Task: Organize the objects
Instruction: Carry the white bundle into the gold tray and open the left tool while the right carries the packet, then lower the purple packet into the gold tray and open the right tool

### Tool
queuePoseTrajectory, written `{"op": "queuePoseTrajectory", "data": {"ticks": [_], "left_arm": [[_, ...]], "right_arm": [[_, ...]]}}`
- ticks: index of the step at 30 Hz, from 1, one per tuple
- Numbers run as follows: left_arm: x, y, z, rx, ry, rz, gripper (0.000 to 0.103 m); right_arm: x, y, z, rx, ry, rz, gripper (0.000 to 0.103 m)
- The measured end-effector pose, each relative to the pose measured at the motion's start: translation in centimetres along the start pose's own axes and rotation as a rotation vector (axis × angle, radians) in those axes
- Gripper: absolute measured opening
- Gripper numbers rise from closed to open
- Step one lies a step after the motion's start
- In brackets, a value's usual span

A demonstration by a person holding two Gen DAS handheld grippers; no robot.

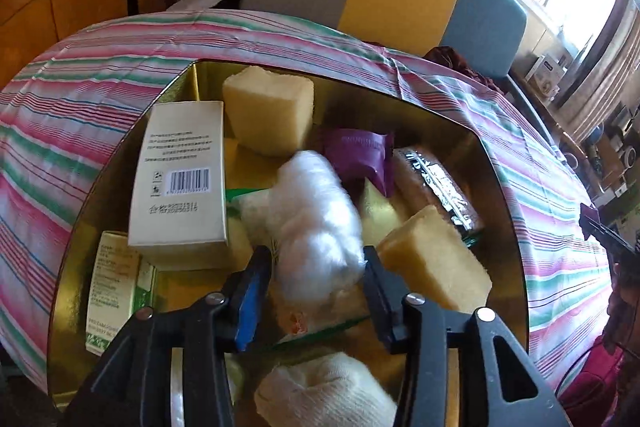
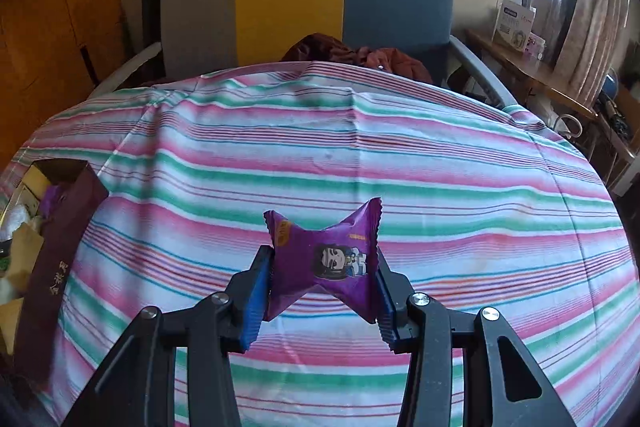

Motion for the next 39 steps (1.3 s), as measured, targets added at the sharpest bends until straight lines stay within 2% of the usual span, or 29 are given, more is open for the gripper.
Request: {"op": "queuePoseTrajectory", "data": {"ticks": [4, 11, 20, 25, 29, 33, 39], "left_arm": [[0.6, -0.4, 0.8, -0.003, -0.013, 0.033, 0.048], [2.0, -1.1, 0.7, -0.022, -0.058, 0.047, 0.048], [4.5, -1.3, 0.5, -0.005, -0.128, 0.105, 0.048], [5.7, -0.8, 0.9, 0.002, -0.14, 0.043, 0.048], [6.2, -0.5, 1.4, -0.012, -0.145, 0.027, 0.048], [6.8, 0.0, 1.7, -0.04, -0.159, -0.037, 0.048], [8.0, 1.5, 2.0, -0.024, -0.178, -0.084, 0.048]], "right_arm": [[0.3, 2.3, 1.0, -0.011, 0.029, -0.024, 0.047], [0.8, 6.1, 2.3, 0.027, 0.065, -0.032, 0.047], [2.8, 11.0, 2.3, 0.145, 0.035, -0.025, 0.047], [3.5, 13.6, 2.0, 0.167, 0.024, -0.054, 0.047], [4.1, 16.1, 1.9, 0.19, 0.013, -0.083, 0.047], [4.9, 18.5, 1.9, 0.238, -0.009, -0.095, 0.047], [6.0, 22.4, 2.1, 0.29, -0.019, -0.157, 0.047]]}}
Point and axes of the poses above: each gripper's, at about its wrist camera, not at the fingertips, and x roughly against the way its jaws point, y to its left, z to its underside, the point moved 5 cm from there along -x, roughly the way its jaws point, and after that the axes turned 2 degrees about y, right-handed, at the moved point
